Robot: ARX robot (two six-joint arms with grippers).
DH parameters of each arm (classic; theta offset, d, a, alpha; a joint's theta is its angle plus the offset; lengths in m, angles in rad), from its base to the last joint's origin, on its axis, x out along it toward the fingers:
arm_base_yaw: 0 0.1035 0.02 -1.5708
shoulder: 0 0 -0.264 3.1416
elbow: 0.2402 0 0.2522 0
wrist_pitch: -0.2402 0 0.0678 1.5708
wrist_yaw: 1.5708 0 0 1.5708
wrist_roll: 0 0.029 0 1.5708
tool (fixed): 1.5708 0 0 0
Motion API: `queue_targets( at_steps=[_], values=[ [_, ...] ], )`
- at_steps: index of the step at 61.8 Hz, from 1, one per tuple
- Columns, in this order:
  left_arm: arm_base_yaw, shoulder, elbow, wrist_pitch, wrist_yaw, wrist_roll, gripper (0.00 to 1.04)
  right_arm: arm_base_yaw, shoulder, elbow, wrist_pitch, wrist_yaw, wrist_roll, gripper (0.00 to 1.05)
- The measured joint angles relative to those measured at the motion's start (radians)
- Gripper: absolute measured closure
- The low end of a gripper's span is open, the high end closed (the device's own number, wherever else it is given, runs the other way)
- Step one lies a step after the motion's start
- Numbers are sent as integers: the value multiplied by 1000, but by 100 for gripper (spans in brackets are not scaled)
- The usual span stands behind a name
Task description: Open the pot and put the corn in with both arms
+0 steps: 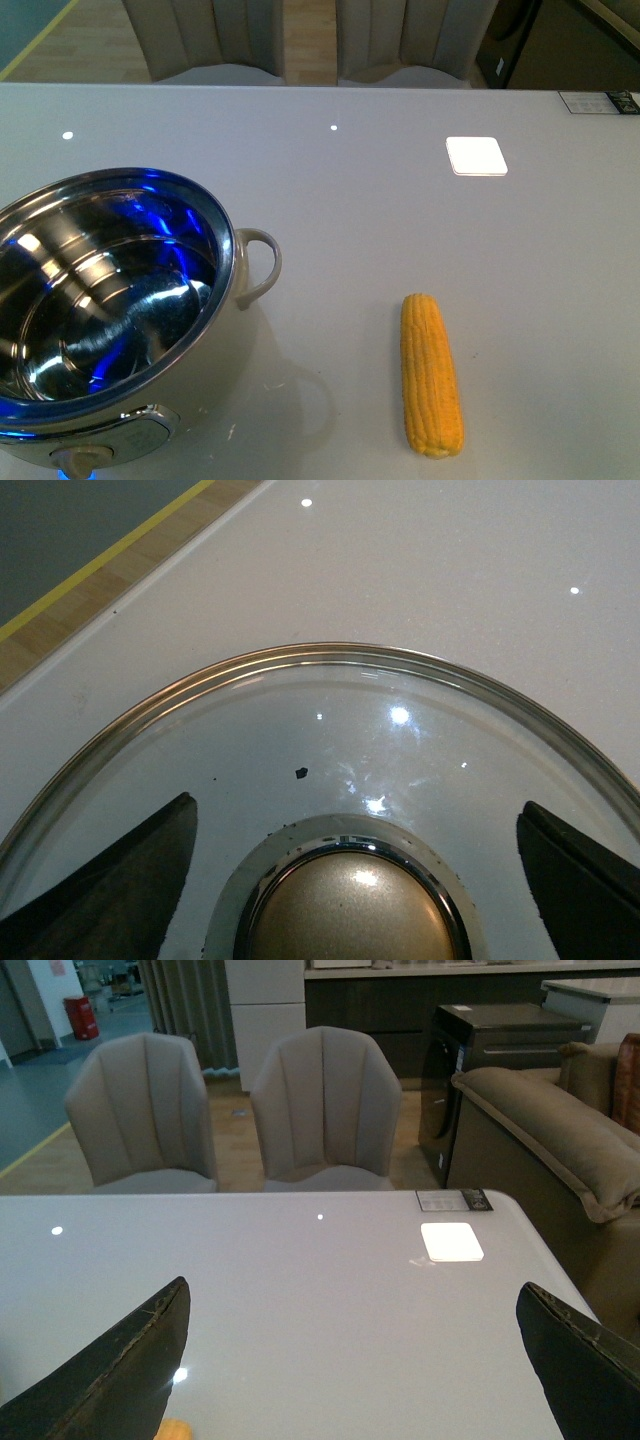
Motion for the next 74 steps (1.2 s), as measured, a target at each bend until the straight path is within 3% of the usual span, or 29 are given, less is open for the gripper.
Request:
queue_targets(
  at_steps=[26, 38, 43, 47, 52, 68, 74],
  values=[
    [45, -526, -169, -101, 109, -80, 7, 0, 0, 0, 0, 0, 0, 9],
    [44, -556, -176, -102, 121, -87, 7, 0, 0, 0, 0, 1, 0, 9],
    [45, -551, -248, 92, 381, -64, 22, 0, -1, 0, 0, 1, 0, 9],
    [6, -608, -359, 190, 462, -54, 34, 0, 0, 0, 0, 0, 0, 9],
    [-81, -741, -513, 216, 414, -48, 54, 0, -1, 0, 0, -2, 0, 9],
    [-239, -1020, -745, 154, 257, -43, 101, 0, -1, 0, 0, 1, 0, 9],
    [-284, -1118, -795, 104, 206, -43, 101, 0, -1, 0, 0, 1, 0, 9]
  ],
)
